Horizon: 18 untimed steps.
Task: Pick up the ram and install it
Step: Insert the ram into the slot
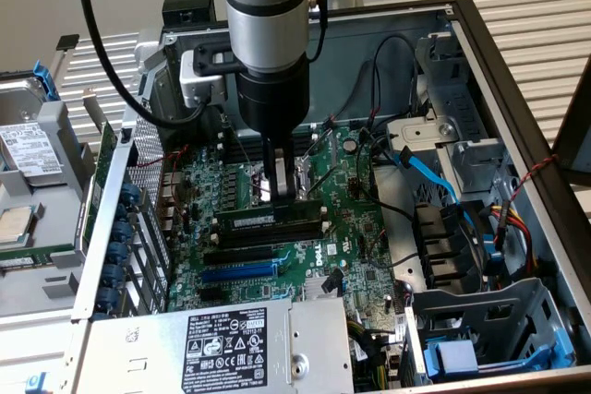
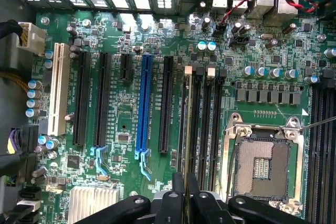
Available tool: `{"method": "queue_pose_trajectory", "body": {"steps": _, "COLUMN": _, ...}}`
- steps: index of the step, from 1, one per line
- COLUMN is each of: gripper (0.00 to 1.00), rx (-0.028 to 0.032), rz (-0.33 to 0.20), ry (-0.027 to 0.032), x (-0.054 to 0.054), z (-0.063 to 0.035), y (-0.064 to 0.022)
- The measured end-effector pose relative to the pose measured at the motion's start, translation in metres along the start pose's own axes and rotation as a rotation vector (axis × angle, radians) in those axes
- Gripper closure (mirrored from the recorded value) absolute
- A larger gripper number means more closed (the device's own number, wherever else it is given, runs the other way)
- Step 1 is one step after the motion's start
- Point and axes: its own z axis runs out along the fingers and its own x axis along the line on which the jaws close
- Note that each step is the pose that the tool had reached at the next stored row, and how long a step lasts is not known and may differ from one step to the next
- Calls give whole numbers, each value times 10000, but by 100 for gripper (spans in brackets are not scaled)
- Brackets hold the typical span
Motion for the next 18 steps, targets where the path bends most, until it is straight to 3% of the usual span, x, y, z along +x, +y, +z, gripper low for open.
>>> {"method": "queue_pose_trajectory", "body": {"steps": 18, "gripper": 87, "rx": -2, "rz": 93, "ry": -2, "x": -2, "z": 32, "y": 10}}
